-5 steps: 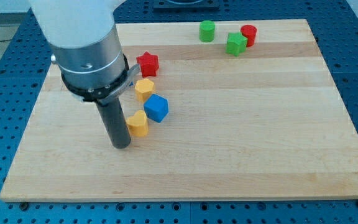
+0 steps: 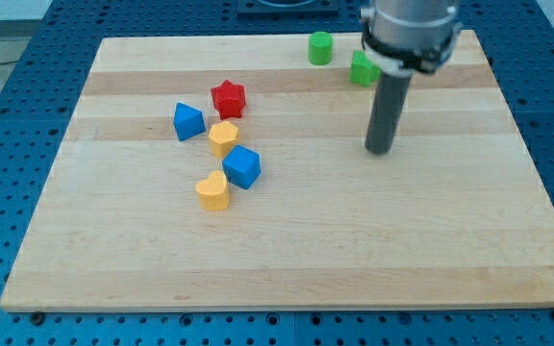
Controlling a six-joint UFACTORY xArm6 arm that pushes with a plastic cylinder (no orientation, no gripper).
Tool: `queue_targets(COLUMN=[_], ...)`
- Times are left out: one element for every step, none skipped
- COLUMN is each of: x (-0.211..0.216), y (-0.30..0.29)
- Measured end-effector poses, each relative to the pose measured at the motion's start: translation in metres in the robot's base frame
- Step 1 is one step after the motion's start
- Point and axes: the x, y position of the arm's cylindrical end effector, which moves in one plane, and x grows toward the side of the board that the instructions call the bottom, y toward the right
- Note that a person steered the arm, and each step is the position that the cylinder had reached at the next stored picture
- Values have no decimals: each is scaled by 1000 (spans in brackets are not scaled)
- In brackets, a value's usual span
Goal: Move green star diagonally to the green circle
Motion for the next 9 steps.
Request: queue_targets(x=[-60, -95, -108, -111, -131, -159, -160, -154, -137], y=[0, 1, 10, 37, 53, 38, 9, -27, -48])
